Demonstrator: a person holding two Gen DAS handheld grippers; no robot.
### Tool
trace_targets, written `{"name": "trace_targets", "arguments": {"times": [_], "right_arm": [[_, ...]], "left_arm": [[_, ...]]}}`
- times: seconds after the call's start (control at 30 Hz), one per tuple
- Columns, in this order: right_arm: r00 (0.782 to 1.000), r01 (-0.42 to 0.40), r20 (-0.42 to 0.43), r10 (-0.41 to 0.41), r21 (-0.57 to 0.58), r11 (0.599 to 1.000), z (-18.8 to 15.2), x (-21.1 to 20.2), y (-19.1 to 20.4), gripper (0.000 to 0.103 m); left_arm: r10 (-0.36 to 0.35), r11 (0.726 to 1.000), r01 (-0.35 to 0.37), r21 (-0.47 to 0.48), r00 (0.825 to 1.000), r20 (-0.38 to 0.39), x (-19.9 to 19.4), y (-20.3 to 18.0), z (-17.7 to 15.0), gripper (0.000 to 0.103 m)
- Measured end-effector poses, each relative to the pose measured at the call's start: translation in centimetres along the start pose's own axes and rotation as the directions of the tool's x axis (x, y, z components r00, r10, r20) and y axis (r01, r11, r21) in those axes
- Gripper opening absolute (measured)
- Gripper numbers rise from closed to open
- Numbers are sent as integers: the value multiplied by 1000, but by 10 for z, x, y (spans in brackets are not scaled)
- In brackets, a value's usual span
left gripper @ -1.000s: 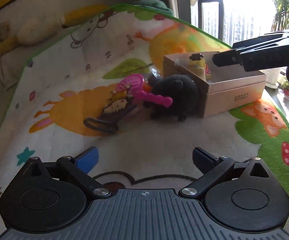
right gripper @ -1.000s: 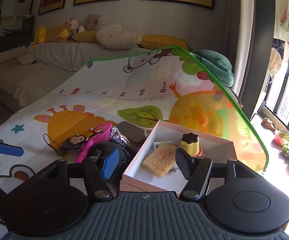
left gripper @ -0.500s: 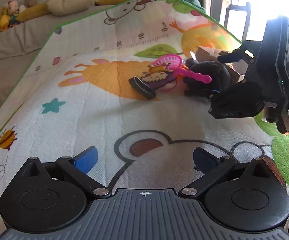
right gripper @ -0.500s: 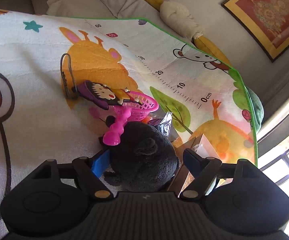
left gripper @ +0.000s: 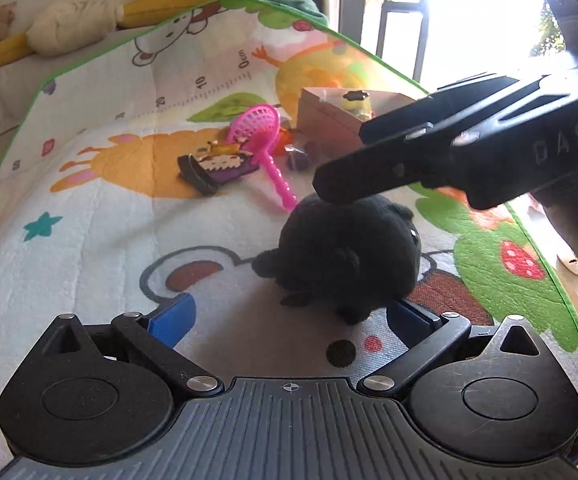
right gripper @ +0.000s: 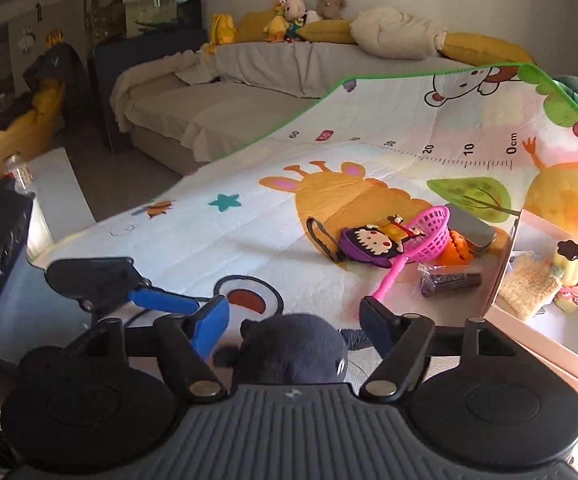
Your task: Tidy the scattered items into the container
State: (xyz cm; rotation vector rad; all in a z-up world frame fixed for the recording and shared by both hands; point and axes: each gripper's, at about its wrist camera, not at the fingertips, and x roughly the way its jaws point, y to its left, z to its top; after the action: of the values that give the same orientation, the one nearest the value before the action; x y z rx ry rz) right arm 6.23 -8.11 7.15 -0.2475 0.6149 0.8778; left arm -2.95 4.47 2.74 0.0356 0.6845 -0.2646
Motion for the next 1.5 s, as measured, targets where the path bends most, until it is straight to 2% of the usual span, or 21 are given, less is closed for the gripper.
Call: {"name": "trace_targets", "arguments": {"times": [0.07, 0.1, 0.13, 0.2, 0.27, 0.43, 0.47, 0.53, 0.57, 0.67, 0.77, 0.83, 0.97, 1.07, 1.13, 1.2, 1.27, 1.4, 1.5], "right_arm": [[999, 25, 22, -26, 58, 998, 8, 0, -13, 77], [997, 80, 17, -81, 86, 993, 13, 6, -21, 75], [987, 163, 0, -164, 97, 982, 17, 16, -29, 72], [956, 292, -37, -291, 44, 955, 21, 40, -37, 53], [926, 368, -71, -370, -38, 929, 24, 69, -43, 51], [885, 401, -214, -412, -96, 911, 28, 133, -64, 48], [879, 406, -229, -419, -106, 908, 28, 141, -66, 37], [867, 428, -213, -451, -147, 892, 28, 148, -64, 25], [867, 428, -205, -453, -158, 890, 28, 146, -62, 19], [887, 410, -172, -428, -132, 902, 26, 120, -59, 13], [917, 370, -127, -378, -81, 926, 21, 69, -52, 11], [930, 352, -90, -356, -57, 934, 14, 32, -47, 3], [944, 323, -71, -322, 2, 947, -17, -35, -41, 3], [933, 350, -97, -348, 5, 937, -53, -58, -39, 4], [923, 373, -106, -369, 22, 927, -75, -65, -38, 9], [921, 383, -105, -374, 76, 921, -93, -70, -40, 22], [922, 386, -85, -378, 144, 911, -108, -74, -42, 34], [922, 385, -56, -384, 240, 891, -124, -75, -46, 41], [923, 382, -62, -380, 279, 881, -130, -72, -50, 43]], "left_arm": [[-6, 1000, 6, -5, 1000, 0, 1, -4, -1, 103], [-10, 1000, 10, -8, 1000, 1, 2, -6, -1, 103], [-14, 1000, 14, -14, 1000, 5, 2, -6, -1, 103], [-25, 999, 26, -24, 1000, 16, 3, -6, 1, 103], [-38, 999, 39, -31, 999, 29, 2, -4, 2, 103], [-50, 996, 53, -70, 998, 40, -1, 10, 0, 103], [-50, 995, 53, -79, 998, 41, -2, 13, -1, 103], [-50, 994, 54, -90, 998, 46, -3, 16, -1, 103], [-51, 994, 55, -94, 998, 47, -3, 17, -1, 103], [-52, 994, 56, -91, 998, 48, -4, 15, -1, 103], [-59, 996, 62, -71, 997, 48, -5, 7, 1, 103], [-64, 996, 67, -57, 997, 49, -6, 1, 2, 103], [-52, 998, 54, -31, 997, 50, 0, -18, 8, 103], [-16, 1000, 16, 2, 999, 49, 7, -37, 15, 103], [34, 998, -37, 52, 998, 59, 12, -52, 20, 103], [85, 987, -97, 127, 992, 91, 14, -68, 23, 103], [102, 973, -123, 194, 988, 114, 16, -82, 27, 103], [47, 952, -89, 292, 988, 146, 20, -104, 34, 103], [-4, 948, -32, 317, 994, 111, 28, -107, 35, 103]]}}
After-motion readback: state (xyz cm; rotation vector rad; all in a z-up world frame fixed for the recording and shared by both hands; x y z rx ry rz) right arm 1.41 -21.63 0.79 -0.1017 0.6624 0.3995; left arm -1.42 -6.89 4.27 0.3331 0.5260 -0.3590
